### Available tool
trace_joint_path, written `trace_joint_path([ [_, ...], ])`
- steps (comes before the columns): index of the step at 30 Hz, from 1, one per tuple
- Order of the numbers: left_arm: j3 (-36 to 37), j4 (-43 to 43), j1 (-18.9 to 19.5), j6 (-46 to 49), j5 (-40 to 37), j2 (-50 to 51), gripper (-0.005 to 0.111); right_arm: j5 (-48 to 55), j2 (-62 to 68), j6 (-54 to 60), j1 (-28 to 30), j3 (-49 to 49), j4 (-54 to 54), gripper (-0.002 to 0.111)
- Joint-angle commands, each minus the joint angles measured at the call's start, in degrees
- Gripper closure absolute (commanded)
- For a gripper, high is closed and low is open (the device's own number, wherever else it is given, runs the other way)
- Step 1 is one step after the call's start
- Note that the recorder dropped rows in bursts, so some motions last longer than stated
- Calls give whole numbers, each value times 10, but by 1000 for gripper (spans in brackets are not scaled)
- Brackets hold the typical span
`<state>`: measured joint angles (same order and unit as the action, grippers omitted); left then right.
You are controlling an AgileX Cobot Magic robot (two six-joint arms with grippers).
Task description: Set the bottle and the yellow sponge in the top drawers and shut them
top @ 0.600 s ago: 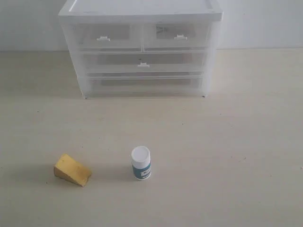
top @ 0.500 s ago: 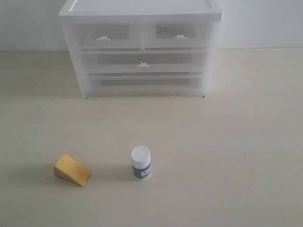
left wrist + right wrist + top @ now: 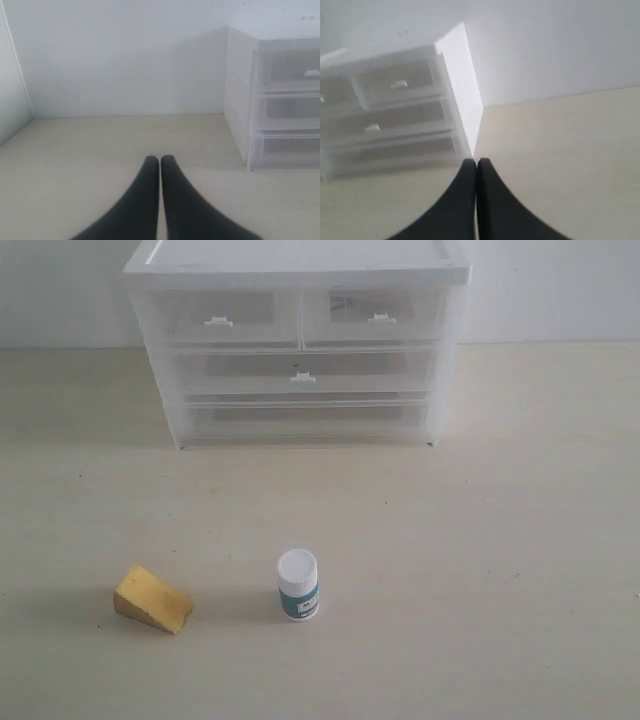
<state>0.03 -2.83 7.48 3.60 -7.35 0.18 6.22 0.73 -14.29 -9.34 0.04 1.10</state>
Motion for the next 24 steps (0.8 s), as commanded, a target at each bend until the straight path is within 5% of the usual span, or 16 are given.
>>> trace_joint_path([
  [1,0,-2,2,-1,0,-2,103,-163,2,-36,2,0,2,109],
  [7,0,-2,2,-1,0,-2,103,-118,223,-8,-8,-66,-31,109],
  [11,0,-2,2,-1,0,-2,103,-158,521,-19,-115,-124,-31,109],
  [17,0,-2,2,-1,0,-2,103,-411,830,-88,-271,-209,-52,109],
  [24,0,-2,2,-1,0,-2,103,-739,1063,-441,-285,-358,-240,109],
])
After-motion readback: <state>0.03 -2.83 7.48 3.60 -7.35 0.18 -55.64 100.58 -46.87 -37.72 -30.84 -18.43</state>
